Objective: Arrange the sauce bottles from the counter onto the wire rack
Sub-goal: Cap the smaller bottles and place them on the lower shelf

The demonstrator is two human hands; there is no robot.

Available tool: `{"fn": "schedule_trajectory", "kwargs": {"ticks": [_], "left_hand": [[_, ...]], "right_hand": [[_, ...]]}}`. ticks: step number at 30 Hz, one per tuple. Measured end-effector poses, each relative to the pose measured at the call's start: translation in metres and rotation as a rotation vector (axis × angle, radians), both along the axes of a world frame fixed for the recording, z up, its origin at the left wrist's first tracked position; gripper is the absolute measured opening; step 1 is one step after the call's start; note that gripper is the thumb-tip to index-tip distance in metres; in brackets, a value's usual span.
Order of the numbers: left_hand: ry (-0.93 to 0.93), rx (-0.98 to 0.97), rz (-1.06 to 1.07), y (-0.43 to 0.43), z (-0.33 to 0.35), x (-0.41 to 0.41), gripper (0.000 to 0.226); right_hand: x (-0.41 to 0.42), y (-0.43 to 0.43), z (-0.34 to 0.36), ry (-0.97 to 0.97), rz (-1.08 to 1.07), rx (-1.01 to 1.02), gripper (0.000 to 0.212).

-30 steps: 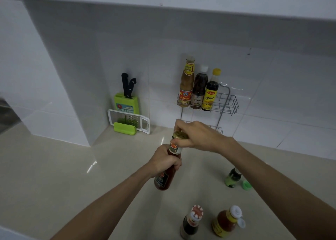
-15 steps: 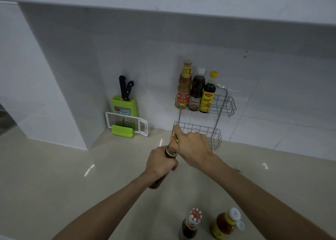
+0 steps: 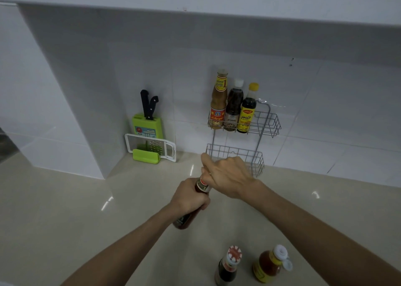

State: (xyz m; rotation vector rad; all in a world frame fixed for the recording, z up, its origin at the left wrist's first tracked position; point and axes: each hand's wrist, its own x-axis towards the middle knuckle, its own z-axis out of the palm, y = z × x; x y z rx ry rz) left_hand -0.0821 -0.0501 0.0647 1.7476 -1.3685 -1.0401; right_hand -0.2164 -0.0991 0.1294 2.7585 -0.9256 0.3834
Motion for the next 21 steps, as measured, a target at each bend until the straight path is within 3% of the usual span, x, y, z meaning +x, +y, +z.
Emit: {"fn": "schedule_trajectory", "kwargs": {"ticks": [5, 10, 13, 18, 21], "left_hand": [[-0.123, -0.052, 0.118, 0.004, -0.008, -0.008, 0.019], [-0.052, -0.051, 0.185, 0.004, -0.004, -0.012, 0.018], [0.031, -0.035, 0.088, -0.003, 0.006, -0.003, 0.017], [0.203, 0.000, -0.185, -0.005, 0.006, 0.030, 0.058], [0.238, 0.077, -0.272, 0.001, -0.006, 0.038, 0.062]], "right_hand": [[0.009, 0.010, -0.019, -0.058, -0.283, 0.129, 0.028], [0.019, 0.000, -0.017, -0.386, -0.375, 0.574, 0.048], [0.022, -0.011, 0.001, -0.471, -0.321, 0.634, 0.038], [0.020, -0.039, 0.033, -0.490, -0.271, 0.697, 0.032], [0.016, -0.055, 0.047, -0.527, -0.237, 0.722, 0.035]]}}
